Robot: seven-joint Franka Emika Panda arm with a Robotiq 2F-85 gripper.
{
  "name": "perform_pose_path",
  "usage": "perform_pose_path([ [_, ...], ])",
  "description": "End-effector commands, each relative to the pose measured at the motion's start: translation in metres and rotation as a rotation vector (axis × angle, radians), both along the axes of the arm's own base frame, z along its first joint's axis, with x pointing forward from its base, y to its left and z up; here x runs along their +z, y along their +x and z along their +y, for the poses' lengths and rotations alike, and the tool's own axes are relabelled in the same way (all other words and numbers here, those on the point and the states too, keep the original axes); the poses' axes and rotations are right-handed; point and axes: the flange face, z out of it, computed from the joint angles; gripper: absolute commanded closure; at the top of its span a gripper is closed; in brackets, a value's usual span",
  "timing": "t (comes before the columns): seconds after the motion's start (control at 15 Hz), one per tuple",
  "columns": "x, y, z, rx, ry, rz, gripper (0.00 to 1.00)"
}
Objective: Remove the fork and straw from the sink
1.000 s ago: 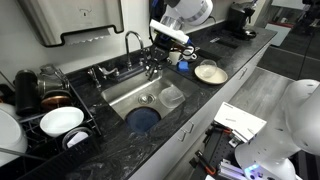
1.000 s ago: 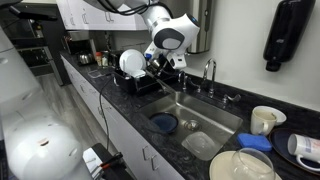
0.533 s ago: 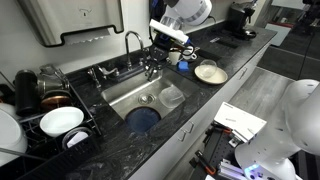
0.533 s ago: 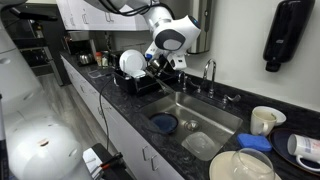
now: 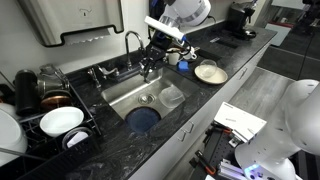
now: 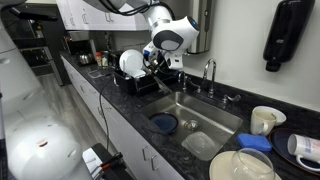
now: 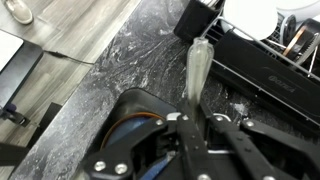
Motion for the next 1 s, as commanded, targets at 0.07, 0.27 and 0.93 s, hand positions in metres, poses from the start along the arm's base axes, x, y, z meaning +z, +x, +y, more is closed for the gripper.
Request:
perform_pose_path([
  [0.07,0.004,0.013,0.018,-0.125,0.168,0.079,0.97],
  [0.27,0.003,0.018,0.048,-0.179,0.326,0.109,0.97],
  [0.93,0.022,-0.007,0.184,-0.2,0.717,0.209,0.97],
])
